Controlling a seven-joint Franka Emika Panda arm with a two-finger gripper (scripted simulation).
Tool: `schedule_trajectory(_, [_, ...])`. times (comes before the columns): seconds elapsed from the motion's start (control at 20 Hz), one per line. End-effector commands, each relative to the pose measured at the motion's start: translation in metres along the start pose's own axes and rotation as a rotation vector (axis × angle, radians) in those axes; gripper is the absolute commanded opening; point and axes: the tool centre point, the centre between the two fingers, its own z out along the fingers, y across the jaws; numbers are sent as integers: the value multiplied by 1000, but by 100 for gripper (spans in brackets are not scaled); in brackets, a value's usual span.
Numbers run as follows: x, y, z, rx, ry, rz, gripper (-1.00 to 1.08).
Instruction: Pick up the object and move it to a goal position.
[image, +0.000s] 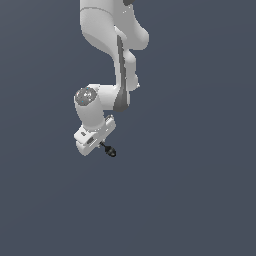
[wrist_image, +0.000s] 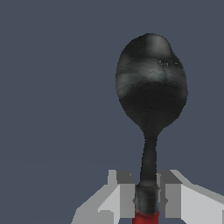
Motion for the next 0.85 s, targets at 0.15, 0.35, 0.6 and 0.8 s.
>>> schedule_trajectory(0.15, [-37, 25, -47, -1, 1, 0, -100])
schedule_trajectory(0.35, [-58, 39, -73, -1, 1, 0, -100])
schedule_trajectory(0.6, [-72, 50, -92, -1, 1, 1, -100])
schedule_trajectory(0.8, [-76, 53, -96, -1, 1, 1, -100])
